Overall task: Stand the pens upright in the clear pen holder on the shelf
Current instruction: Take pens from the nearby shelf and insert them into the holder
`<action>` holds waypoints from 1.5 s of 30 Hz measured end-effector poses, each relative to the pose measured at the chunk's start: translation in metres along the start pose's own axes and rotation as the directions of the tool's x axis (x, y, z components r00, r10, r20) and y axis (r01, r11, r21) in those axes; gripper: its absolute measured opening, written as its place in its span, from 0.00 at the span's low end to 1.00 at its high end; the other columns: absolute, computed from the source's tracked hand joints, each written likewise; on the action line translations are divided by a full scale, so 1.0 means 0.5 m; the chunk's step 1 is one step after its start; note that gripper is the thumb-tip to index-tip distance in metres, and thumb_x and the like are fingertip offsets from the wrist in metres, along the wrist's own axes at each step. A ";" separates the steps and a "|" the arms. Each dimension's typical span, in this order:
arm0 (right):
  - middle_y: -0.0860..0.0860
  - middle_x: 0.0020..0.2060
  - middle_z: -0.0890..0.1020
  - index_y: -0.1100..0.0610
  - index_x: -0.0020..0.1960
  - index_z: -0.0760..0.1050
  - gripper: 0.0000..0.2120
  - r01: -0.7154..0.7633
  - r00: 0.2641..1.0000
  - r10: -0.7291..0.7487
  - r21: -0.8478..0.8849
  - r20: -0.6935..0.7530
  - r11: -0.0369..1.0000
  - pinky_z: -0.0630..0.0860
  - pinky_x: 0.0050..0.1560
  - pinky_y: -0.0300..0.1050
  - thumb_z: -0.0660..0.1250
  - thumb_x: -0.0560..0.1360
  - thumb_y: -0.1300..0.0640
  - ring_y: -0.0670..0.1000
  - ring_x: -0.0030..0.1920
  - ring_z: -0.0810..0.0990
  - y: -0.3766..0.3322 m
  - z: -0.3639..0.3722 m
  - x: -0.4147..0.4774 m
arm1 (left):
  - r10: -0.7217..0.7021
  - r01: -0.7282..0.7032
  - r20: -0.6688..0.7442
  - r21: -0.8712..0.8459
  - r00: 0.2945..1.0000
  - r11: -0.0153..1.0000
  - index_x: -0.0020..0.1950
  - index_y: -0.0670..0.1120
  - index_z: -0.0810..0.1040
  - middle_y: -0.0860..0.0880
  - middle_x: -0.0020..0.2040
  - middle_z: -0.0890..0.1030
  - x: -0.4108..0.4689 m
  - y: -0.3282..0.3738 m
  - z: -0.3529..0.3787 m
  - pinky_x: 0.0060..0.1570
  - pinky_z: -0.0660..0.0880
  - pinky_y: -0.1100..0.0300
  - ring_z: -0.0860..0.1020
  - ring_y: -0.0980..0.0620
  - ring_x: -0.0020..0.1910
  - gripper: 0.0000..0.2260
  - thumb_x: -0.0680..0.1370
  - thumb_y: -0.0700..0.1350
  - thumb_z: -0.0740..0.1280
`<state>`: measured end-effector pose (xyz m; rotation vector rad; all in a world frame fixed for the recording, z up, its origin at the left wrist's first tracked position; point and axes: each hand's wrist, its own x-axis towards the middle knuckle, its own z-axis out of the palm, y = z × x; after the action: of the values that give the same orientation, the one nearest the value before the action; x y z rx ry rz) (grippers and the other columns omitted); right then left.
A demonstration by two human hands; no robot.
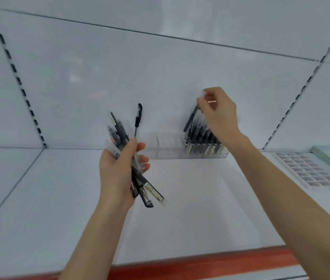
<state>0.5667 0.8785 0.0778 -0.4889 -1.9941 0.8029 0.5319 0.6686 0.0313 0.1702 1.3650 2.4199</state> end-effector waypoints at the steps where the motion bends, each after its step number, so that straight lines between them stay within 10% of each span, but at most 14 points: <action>1: 0.51 0.44 0.78 0.59 0.55 0.72 0.09 0.021 0.999 -0.021 0.002 0.040 1.000 0.76 0.44 0.39 0.62 0.76 0.59 0.51 0.44 0.79 0.009 0.000 0.010 | 0.007 -0.007 -0.015 -0.010 1.000 1.000 0.44 0.43 0.74 0.47 0.38 0.80 -0.005 -0.009 0.012 0.24 0.73 0.66 0.74 0.57 0.23 0.03 0.78 0.41 0.63; 9: 0.56 0.44 0.79 0.59 0.60 0.68 0.12 0.165 0.952 -0.148 -0.040 0.268 0.986 0.69 0.40 0.28 0.61 0.76 0.60 0.51 0.44 0.76 0.048 -0.008 0.067 | 0.066 -0.064 -0.116 0.026 0.991 0.998 0.48 0.43 0.72 0.46 0.39 0.80 -0.041 -0.055 0.066 0.26 0.74 0.66 0.75 0.58 0.23 0.03 0.77 0.41 0.64; 25: 0.61 0.50 0.79 0.64 0.52 0.78 0.11 0.409 0.842 -0.211 -0.332 0.497 0.850 0.70 0.55 0.47 0.60 0.76 0.61 0.57 0.52 0.76 0.052 0.007 0.079 | 0.088 -0.091 -0.128 -0.015 0.988 0.996 0.43 0.41 0.75 0.47 0.38 0.79 -0.041 -0.040 0.067 0.30 0.77 0.65 0.80 0.57 0.28 0.04 0.77 0.40 0.65; 29: 0.53 0.43 0.82 0.60 0.46 0.79 0.07 0.201 0.921 -0.170 -0.053 0.349 0.978 0.73 0.48 0.38 0.64 0.75 0.58 0.46 0.42 0.78 0.003 -0.033 0.006 | 0.066 -0.080 -0.110 -0.127 0.992 0.989 0.47 0.37 0.74 0.45 0.39 0.79 -0.035 -0.041 0.076 0.34 0.80 0.64 0.83 0.55 0.32 0.04 0.77 0.38 0.64; 32: 0.50 0.35 0.83 0.56 0.39 0.78 0.09 -0.050 0.808 -0.031 0.121 0.588 0.991 0.76 0.43 0.42 0.66 0.73 0.52 0.44 0.35 0.81 -0.039 -0.072 -0.080 | 0.099 -0.126 -0.166 -0.162 0.981 0.979 0.53 0.37 0.73 0.45 0.38 0.78 -0.024 -0.044 0.084 0.33 0.79 0.64 0.81 0.57 0.30 0.07 0.77 0.37 0.64; 37: 0.48 0.32 0.83 0.49 0.41 0.77 0.03 -0.124 0.613 0.000 0.096 0.790 0.988 0.77 0.40 0.40 0.70 0.69 0.52 0.43 0.33 0.81 -0.049 -0.085 -0.170 | 0.170 -0.200 -0.224 -0.122 0.960 0.972 0.48 0.41 0.70 0.51 0.26 0.74 -0.004 -0.050 0.094 0.29 0.73 0.62 0.73 0.57 0.24 0.05 0.76 0.38 0.65; 45: 0.49 0.34 0.84 0.55 0.40 0.78 0.01 -0.121 0.573 0.042 0.034 0.819 0.992 0.79 0.44 0.45 0.69 0.71 0.59 0.43 0.34 0.81 -0.018 -0.090 -0.177 | 0.238 -0.235 -0.195 0.037 0.952 0.971 0.52 0.42 0.70 0.53 0.25 0.72 0.009 -0.071 0.081 0.29 0.70 0.62 0.70 0.56 0.23 0.09 0.76 0.43 0.67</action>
<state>0.6504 0.8333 0.0481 -0.1349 -2.7861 1.3450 0.5477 0.7198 0.0223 0.1032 1.5245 2.6869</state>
